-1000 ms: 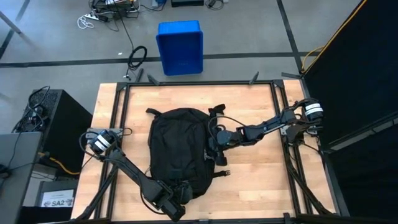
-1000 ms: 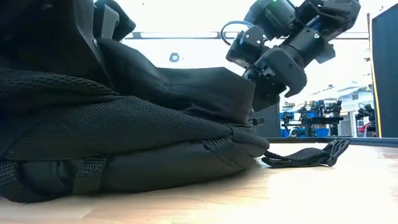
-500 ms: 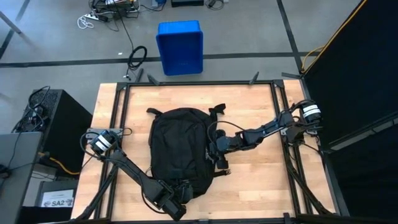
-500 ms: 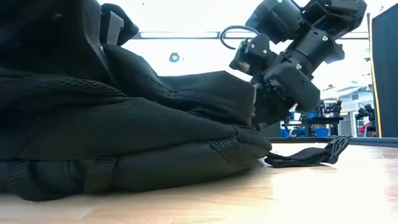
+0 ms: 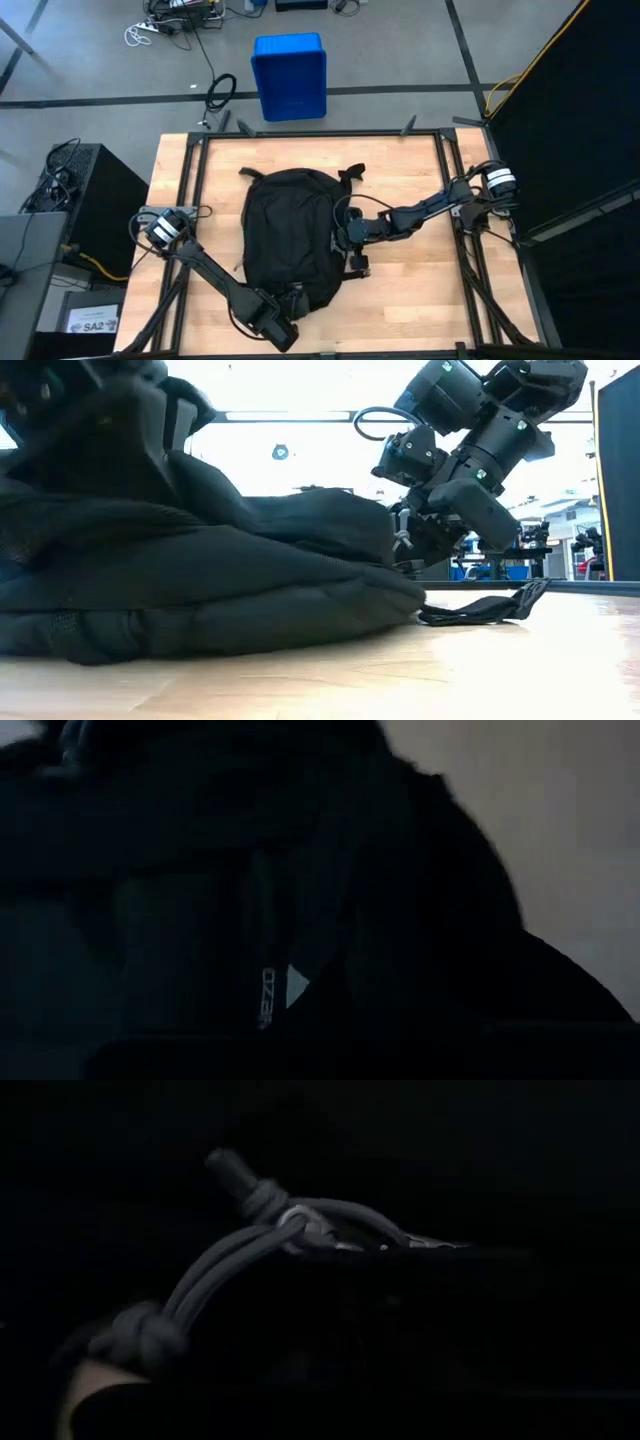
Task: Unpack backpack
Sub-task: Close the black backpack
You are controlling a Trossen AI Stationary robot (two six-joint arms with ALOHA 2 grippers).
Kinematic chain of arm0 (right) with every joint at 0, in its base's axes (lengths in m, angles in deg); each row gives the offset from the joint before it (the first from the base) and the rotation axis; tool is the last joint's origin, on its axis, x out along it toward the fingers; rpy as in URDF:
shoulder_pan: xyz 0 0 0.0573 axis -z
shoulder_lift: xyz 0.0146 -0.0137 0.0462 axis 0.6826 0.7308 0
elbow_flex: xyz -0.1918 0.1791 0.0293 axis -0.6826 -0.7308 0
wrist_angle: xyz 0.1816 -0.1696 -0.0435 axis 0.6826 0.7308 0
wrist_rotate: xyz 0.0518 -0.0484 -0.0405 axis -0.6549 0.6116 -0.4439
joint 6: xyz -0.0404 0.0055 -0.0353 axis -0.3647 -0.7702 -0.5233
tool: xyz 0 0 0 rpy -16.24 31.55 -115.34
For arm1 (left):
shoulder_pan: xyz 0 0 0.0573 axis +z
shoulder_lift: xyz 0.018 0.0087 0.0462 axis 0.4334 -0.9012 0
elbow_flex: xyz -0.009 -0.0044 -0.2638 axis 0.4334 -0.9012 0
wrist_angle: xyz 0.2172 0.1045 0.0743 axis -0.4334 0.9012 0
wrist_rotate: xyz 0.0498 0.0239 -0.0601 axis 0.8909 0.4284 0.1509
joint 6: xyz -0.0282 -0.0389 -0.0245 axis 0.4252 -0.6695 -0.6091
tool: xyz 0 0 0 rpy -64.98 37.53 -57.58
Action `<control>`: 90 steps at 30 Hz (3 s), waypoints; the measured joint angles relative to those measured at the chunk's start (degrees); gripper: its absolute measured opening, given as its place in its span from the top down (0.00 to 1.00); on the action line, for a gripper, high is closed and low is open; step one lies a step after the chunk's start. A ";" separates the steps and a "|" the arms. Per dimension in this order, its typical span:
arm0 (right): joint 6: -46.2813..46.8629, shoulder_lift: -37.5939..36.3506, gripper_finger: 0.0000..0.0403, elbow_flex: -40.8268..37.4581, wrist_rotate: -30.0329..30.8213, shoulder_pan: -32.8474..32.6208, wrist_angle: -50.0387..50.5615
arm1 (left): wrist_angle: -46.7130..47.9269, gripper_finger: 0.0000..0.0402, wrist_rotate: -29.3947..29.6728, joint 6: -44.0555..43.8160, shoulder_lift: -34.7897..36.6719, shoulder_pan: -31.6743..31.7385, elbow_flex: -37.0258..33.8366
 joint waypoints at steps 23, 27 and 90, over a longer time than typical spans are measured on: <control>-0.62 -9.82 1.00 -0.19 -2.29 -14.55 9.42 | 9.89 1.00 2.57 -8.01 1.03 -0.39 -0.03; 0.32 -9.82 1.00 -0.19 1.49 -16.22 9.85 | 10.64 1.00 3.18 -7.61 1.69 -0.13 -0.06; -5.58 -2.84 0.65 -3.01 6.68 -11.33 -2.90 | 7.16 1.00 2.25 -6.08 3.13 -0.33 -0.05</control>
